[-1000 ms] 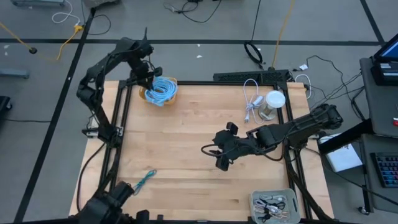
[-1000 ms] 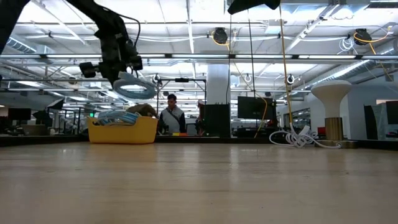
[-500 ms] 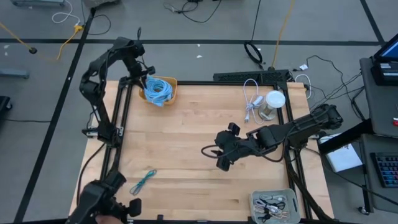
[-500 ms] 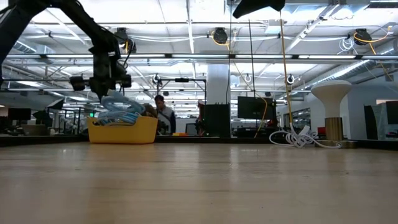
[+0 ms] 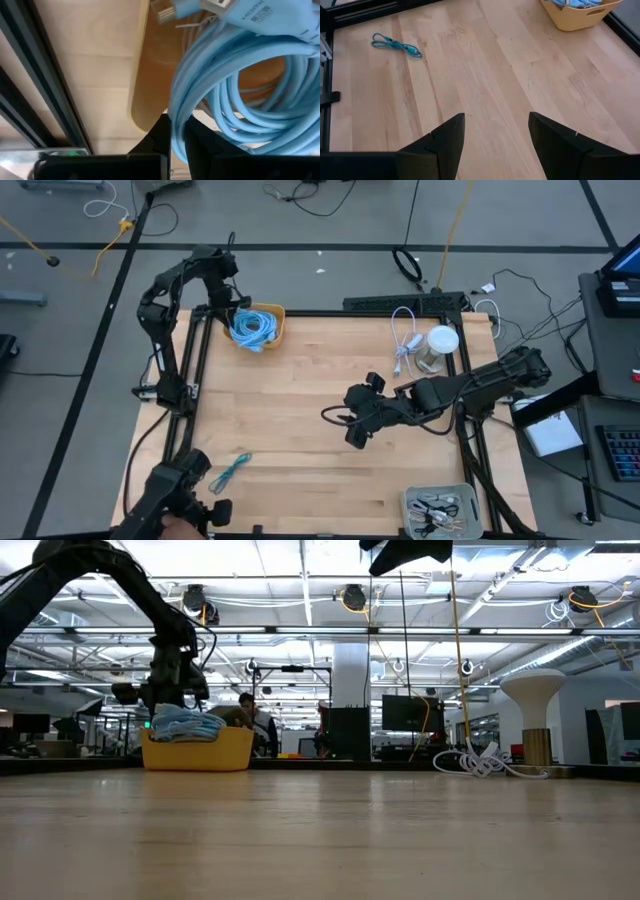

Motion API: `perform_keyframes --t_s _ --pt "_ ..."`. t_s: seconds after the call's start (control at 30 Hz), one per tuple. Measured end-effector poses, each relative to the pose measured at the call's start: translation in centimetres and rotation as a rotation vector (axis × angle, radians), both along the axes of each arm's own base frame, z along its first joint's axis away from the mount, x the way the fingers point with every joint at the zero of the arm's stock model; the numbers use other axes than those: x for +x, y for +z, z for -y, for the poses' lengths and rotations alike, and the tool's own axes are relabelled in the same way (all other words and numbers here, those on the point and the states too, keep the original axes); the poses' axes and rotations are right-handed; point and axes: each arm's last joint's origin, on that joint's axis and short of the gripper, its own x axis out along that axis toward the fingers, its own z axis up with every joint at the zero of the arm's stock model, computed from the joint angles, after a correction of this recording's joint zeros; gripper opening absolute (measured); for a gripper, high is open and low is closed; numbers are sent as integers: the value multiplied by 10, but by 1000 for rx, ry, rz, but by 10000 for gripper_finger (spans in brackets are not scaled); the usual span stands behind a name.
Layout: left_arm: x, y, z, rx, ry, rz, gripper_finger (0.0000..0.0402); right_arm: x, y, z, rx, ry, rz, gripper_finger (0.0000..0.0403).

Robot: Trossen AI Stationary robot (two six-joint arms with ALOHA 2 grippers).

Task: Pick & Place USB Port
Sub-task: Put the blue hdmi cable into the yellow bin

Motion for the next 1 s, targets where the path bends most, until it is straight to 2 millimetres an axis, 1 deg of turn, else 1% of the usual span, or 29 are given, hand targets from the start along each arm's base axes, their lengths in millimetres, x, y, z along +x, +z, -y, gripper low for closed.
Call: perform_keyframes --t_s 0.17,0.43,0.5,0.7,0.87,1.0 --pt "-1 1 -4 36 -12 41 27 2 2 1 -5 7 21 212" --pt "3 28 -21 177 15 80 27 4 3 3 -13 13 33 212" --pt "3 31 -23 182 24 83 27 4 3 5 -13 8 33 212" --pt "6 23 -20 108 -2 71 27 4 3 5 -13 8 33 212" --pt "19 22 -15 98 -28 78 27 5 3 5 -16 10 34 212" --pt "27 16 -15 81 -38 68 27 5 3 5 -16 12 41 212"
